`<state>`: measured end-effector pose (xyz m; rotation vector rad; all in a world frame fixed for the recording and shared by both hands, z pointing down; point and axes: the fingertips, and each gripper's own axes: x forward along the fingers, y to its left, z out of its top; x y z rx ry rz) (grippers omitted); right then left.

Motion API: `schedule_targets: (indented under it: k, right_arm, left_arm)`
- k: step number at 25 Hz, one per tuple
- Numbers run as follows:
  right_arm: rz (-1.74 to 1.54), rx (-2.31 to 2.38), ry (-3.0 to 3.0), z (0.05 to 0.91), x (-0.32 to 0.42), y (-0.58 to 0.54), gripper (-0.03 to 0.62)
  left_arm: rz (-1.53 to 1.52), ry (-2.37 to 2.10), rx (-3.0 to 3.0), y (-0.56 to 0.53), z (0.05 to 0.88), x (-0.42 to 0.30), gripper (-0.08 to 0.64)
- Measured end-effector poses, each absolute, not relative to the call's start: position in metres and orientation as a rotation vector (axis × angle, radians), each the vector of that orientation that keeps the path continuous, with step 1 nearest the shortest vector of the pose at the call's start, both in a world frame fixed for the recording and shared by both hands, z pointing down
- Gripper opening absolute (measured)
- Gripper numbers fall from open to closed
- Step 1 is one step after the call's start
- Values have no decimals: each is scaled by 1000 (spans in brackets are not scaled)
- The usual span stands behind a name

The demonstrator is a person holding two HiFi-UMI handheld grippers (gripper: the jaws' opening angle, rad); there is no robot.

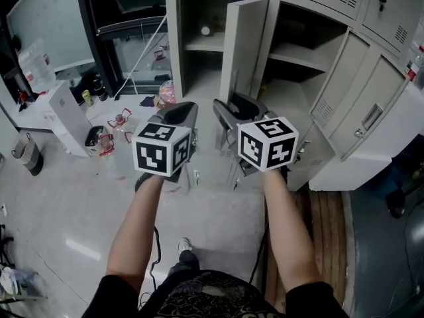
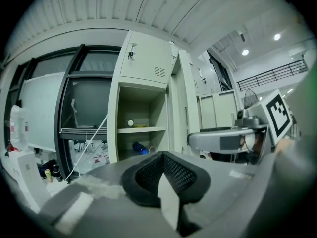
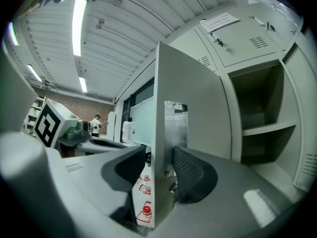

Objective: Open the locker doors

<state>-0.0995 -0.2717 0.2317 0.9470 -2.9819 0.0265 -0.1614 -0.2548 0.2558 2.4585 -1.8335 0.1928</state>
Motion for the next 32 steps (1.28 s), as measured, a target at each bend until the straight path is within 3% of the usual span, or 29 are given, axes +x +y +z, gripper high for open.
schedule_targets:
  k: [32]
  right_arm:
    - [21, 1354, -2881, 228, 37, -280, 130]
  left_arm:
    - [234, -1425, 2730, -290, 257, -24, 3]
